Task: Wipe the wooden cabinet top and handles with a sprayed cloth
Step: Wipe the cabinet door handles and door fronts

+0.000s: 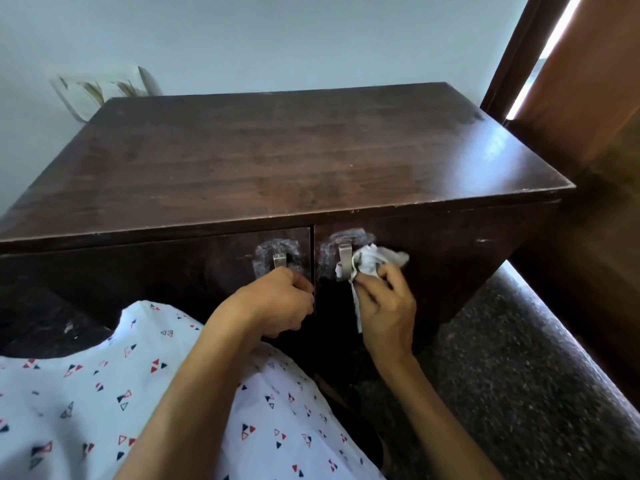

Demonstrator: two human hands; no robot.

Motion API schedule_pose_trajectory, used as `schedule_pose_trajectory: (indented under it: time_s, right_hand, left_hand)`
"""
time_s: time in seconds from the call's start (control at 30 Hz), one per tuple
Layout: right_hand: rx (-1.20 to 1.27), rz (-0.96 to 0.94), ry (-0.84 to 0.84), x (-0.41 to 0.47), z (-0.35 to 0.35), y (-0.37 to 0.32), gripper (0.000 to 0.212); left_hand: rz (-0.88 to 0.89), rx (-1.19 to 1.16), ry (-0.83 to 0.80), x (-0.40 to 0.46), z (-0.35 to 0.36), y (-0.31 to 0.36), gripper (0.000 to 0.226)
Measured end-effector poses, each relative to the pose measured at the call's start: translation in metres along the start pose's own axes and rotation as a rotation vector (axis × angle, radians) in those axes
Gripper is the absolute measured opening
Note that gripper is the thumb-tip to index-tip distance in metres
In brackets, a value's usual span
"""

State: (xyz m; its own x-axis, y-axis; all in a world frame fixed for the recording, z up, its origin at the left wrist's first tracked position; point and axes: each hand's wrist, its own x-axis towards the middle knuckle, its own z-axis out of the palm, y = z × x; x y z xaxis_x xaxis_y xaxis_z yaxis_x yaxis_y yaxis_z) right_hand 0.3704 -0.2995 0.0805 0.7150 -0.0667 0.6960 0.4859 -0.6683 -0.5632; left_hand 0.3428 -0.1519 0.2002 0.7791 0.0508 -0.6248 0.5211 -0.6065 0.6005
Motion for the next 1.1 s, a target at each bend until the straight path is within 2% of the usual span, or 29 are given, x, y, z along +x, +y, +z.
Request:
schedule_pose_trajectory:
  time_s: [0.07,0.23,0.4,0.5,0.57,0.67,0.73,0.93,1.0,1.1]
  right_hand:
    - [-0.009,0.011,-0.031,-0.004,-0.005,0.008,0.013]
    - [0.035,0.083,0.189,0.020,-0.010,-0.004,0.011]
    - [-0.022,0.034,0.082,0.002,-0.005,0.005,0.012]
    - [0.018,0.108,0.179,0.013,-0.014,0.006,0.012]
    - [0.042,0.078,0.244,0.027,-0.012,-0.010,0.011]
    - [0.041,-0.008,0.179,0.028,-0.003,-0.025,0.012]
    - [0.053,0.000,0.148,0.021,-0.004,-0.020,0.016]
    - [0.061,0.128,0.306,0.037,-0.016,-0.026,0.012]
    - [0.043,0.074,0.240,0.034,-0.008,-0.042,0.010]
    - [0.005,0.025,0.052,0.019,0.001,-0.056,0.010]
  left_hand:
    - [0.003,-0.007,-0.008,-0.002,0.000,0.000,0.025]
    - [0.072,-0.052,0.009,-0.001,0.000,0.003,0.028]
    - [0.129,-0.082,-0.031,-0.007,0.002,0.007,0.031]
    - [0.155,-0.090,-0.031,-0.008,0.000,0.008,0.030]
    - [0.167,-0.097,-0.023,-0.007,0.000,0.008,0.030]
    - [0.176,-0.098,-0.020,-0.006,0.002,0.008,0.031]
    - [0.173,-0.096,-0.022,-0.008,0.003,0.007,0.030]
    - [0.151,-0.094,-0.017,-0.004,0.001,0.004,0.029]
    - [0.138,-0.087,0.003,-0.003,0.002,0.003,0.030]
    - [0.129,-0.080,0.032,-0.002,0.004,0.000,0.029]
